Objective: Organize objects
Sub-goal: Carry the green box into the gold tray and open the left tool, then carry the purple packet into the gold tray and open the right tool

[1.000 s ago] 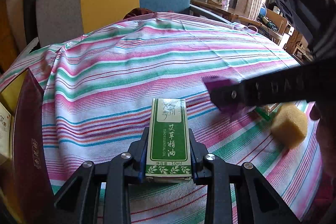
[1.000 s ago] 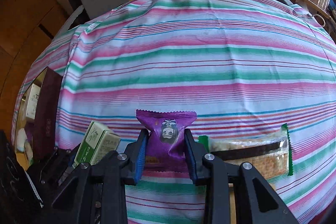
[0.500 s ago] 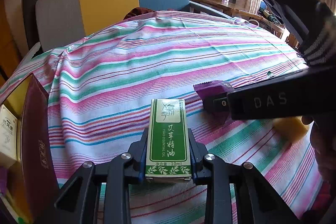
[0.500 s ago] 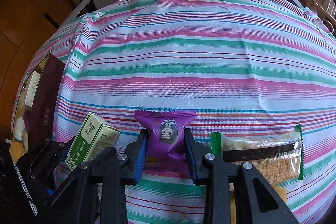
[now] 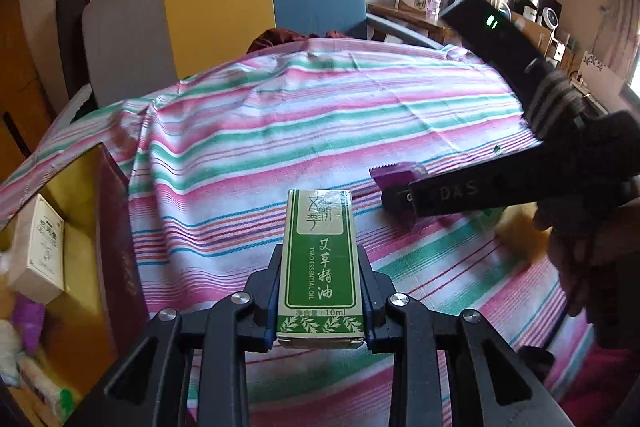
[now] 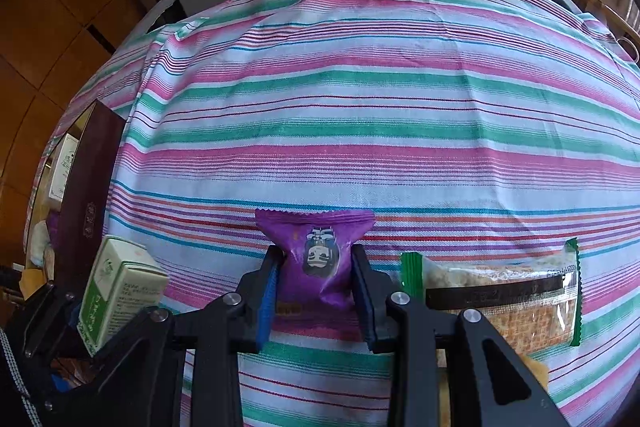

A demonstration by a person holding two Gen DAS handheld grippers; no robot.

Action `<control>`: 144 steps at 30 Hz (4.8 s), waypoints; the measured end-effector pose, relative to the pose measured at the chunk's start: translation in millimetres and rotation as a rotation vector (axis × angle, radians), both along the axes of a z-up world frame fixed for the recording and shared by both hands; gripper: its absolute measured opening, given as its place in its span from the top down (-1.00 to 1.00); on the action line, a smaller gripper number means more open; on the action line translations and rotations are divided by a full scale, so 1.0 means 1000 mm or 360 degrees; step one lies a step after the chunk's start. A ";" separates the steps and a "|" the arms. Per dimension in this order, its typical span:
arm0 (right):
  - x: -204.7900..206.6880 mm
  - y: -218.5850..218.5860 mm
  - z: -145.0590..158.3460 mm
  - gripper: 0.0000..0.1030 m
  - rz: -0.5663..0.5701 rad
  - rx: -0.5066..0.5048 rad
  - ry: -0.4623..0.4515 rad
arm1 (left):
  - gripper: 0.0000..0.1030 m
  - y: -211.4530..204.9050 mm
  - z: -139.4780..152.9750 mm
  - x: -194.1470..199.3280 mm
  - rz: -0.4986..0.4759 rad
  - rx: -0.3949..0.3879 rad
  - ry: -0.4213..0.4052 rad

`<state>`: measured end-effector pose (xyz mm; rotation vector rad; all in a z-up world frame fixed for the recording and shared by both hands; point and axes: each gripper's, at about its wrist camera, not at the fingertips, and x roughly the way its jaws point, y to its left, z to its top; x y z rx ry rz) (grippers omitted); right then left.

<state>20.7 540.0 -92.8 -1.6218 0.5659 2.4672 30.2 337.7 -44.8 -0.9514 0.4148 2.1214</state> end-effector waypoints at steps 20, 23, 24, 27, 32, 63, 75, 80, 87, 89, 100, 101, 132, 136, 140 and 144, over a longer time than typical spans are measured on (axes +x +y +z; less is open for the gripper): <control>0.001 -0.013 -0.001 0.34 0.0073 0.0155 0.0014 | 0.40 -0.086 0.065 -0.012 0.0216 0.0216 0.0048; 0.001 -0.016 -0.001 0.34 0.0079 0.0173 0.0016 | 0.40 -0.099 0.063 -0.019 0.0261 0.0220 0.0023; 0.000 -0.017 -0.001 0.34 0.0081 0.0178 0.0016 | 0.40 -0.105 0.062 -0.022 0.0275 0.0220 0.0014; 0.001 -0.018 0.000 0.34 0.0089 0.0200 0.0013 | 0.40 -0.123 0.060 -0.031 0.0327 0.0243 -0.0025; 0.002 -0.022 0.000 0.34 0.0107 0.0249 0.0003 | 0.40 -0.187 0.059 -0.061 0.0524 0.0363 -0.0160; -0.006 -0.034 0.001 0.34 0.0119 0.0288 -0.0018 | 0.24 -0.206 -0.015 -0.134 0.0610 -0.0026 -0.0412; -0.004 -0.038 0.000 0.34 0.0120 0.0314 -0.0016 | -0.14 -0.237 0.020 -0.101 0.0748 0.0093 -0.0212; -0.002 -0.043 -0.002 0.34 0.0122 0.0348 -0.0017 | -0.15 -0.245 0.034 -0.086 0.0777 0.0087 -0.0097; -0.008 -0.047 0.000 0.35 0.0073 0.0352 -0.0048 | -0.21 -0.260 0.054 -0.066 0.0788 0.0090 0.0095; -0.011 -0.051 0.003 0.35 0.0040 0.0325 -0.0062 | -0.23 -0.264 0.058 -0.062 0.0780 0.0099 0.0133; -0.062 -0.167 0.089 0.35 0.0350 0.0199 0.0289 | -0.32 -0.290 0.058 -0.063 0.0866 0.0186 0.0107; -0.068 -0.180 0.095 0.35 0.0388 0.0187 0.0316 | -0.32 -0.292 0.058 -0.063 0.0871 0.0192 0.0104; -0.199 -0.283 0.019 0.24 0.0567 0.0281 0.0054 | -0.40 -0.331 0.037 -0.074 0.1027 0.0246 0.0001; -0.178 -0.275 0.041 0.24 0.0544 0.0240 0.0152 | -0.41 -0.327 0.040 -0.072 0.1016 0.0241 0.0017; -0.152 -0.270 0.062 0.23 0.0512 0.0227 0.0246 | -0.41 -0.322 0.045 -0.068 0.0995 0.0231 0.0043; -0.124 -0.256 0.077 0.22 0.0452 0.0214 0.0312 | -0.42 -0.316 0.049 -0.065 0.0974 0.0224 0.0067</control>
